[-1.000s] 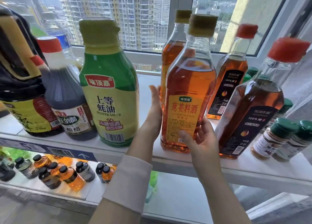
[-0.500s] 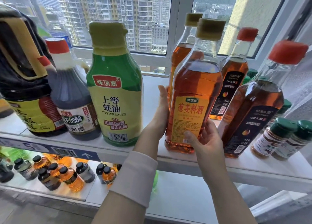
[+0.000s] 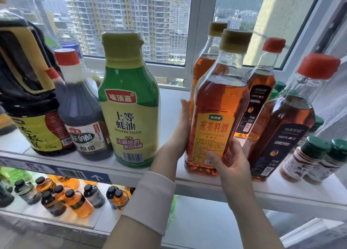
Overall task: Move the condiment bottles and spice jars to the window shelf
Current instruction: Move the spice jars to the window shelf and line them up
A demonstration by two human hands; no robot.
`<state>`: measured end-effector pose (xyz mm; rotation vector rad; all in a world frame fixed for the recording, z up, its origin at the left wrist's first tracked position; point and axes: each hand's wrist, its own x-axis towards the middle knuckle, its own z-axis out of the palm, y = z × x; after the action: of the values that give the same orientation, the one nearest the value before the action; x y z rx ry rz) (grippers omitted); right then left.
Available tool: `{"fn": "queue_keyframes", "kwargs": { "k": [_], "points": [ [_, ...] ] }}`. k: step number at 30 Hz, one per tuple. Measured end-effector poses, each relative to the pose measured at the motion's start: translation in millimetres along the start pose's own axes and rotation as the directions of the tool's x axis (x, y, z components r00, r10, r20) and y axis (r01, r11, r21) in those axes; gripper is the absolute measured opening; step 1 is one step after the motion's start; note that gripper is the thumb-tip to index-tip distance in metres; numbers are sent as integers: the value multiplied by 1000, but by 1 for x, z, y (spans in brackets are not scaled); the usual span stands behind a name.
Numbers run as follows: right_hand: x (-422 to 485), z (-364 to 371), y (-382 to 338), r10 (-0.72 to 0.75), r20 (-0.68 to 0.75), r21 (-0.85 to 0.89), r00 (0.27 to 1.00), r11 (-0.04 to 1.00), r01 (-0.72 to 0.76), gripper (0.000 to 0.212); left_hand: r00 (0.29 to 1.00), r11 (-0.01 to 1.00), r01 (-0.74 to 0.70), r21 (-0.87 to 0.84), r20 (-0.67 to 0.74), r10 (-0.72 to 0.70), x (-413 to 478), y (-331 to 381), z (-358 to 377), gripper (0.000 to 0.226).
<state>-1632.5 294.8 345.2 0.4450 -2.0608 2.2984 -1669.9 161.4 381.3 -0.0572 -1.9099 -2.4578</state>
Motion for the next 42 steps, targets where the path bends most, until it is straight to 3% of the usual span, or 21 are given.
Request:
{"fn": "queue_keyframes", "kwargs": {
  "k": [14, 22, 28, 33, 39, 42],
  "points": [
    [0, 2, 0, 3, -15, -18, 1000, 1000, -3, 73, 1000, 999, -8, 41, 14, 7, 3, -2, -2, 78],
    [-2, 5, -4, -9, 13, -48, 1000, 999, 9, 74, 999, 997, 12, 70, -49, -8, -5, 2, 2, 77],
    [-4, 4, -4, 6, 62, -42, 998, 999, -3, 77, 977, 995, 98, -8, -187, -98, -9, -17, 3, 127],
    [-9, 3, -7, 76, 116, -23, 990, 997, -74, 78, 955, 1000, -28, 2, -296, 27, -32, -14, 8, 105],
    [-13, 3, -16, 135, 134, -10, 982, 991, -135, 80, 958, 993, -70, 99, -271, 95, -50, -16, 26, 71],
    [-13, 1, -18, 149, 148, -22, 978, 989, -148, 81, 957, 987, -80, 136, -267, 115, -53, -15, 33, 65]
  ]
}}
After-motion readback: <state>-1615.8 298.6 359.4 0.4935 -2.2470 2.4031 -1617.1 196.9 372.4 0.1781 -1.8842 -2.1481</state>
